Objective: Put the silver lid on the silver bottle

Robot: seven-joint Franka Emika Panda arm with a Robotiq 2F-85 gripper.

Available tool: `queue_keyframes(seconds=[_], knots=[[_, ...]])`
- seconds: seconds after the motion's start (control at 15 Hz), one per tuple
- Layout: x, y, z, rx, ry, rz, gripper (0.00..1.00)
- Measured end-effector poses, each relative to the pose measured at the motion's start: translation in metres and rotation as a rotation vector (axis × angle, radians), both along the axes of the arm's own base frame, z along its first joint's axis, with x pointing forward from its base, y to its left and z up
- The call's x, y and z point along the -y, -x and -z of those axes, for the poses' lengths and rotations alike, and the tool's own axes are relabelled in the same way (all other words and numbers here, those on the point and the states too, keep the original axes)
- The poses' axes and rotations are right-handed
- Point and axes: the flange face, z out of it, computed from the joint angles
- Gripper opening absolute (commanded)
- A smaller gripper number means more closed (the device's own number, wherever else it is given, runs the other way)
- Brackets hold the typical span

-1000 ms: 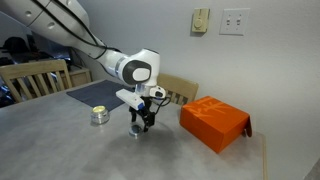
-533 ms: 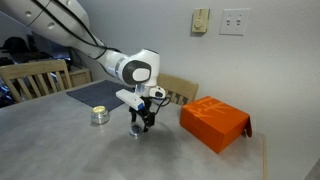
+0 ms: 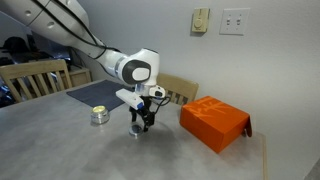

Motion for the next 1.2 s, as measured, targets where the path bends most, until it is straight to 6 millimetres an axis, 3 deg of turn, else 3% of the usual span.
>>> queue_keyframes(seconds=[1.2], knots=[[0.0006, 0.0086, 0.0012, -0.017, 0.059, 0.302, 1.00]])
